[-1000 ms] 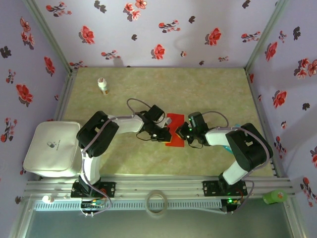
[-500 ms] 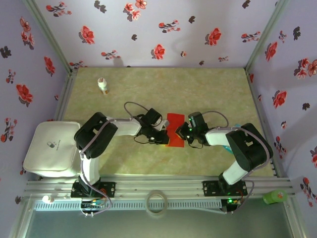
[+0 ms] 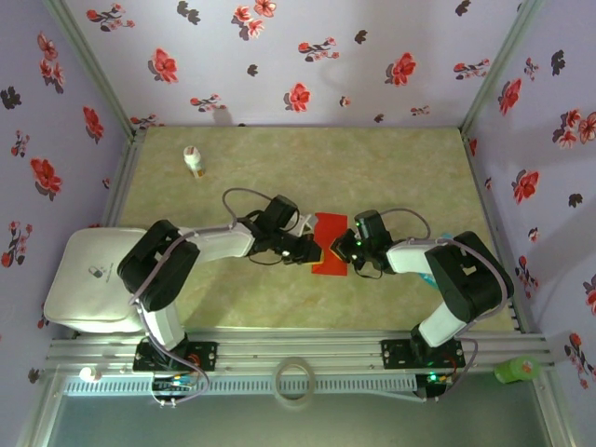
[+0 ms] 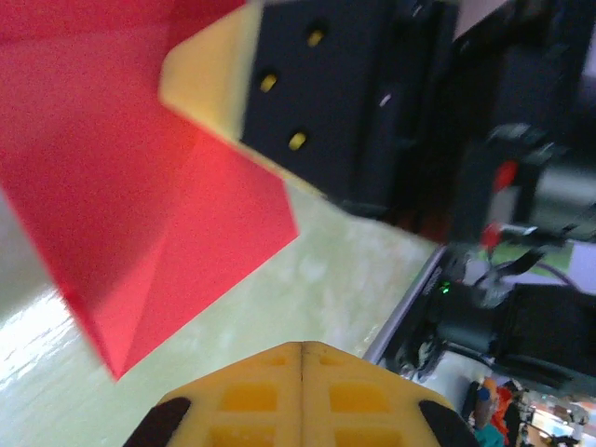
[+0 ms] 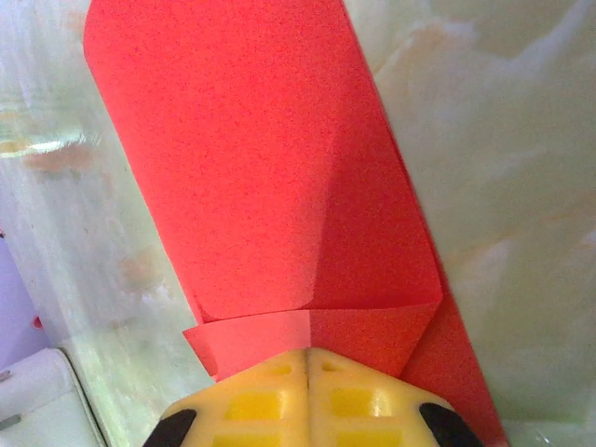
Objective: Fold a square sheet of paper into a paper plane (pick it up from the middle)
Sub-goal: Fold the triangle a second time at the center of the table.
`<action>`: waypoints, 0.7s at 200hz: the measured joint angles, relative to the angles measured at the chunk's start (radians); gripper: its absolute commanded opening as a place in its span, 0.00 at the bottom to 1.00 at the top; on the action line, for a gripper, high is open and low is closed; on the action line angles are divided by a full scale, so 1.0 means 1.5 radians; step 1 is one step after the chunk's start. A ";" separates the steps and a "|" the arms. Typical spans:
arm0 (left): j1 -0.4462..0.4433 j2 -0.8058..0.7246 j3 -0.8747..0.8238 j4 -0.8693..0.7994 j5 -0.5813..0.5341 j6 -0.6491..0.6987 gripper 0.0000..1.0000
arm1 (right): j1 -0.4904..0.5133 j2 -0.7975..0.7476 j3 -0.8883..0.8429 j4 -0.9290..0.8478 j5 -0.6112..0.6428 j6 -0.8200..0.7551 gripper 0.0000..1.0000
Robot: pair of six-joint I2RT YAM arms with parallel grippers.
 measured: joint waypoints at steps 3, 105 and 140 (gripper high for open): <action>0.001 0.005 0.006 0.001 0.000 -0.001 0.00 | 0.000 0.000 0.000 0.000 0.000 0.000 0.00; 0.003 0.133 0.078 -0.062 -0.026 0.028 0.00 | 0.000 0.000 0.000 0.000 0.000 0.000 0.00; 0.003 0.131 0.054 -0.048 -0.040 0.042 0.00 | 0.000 0.000 0.000 0.000 0.000 0.000 0.00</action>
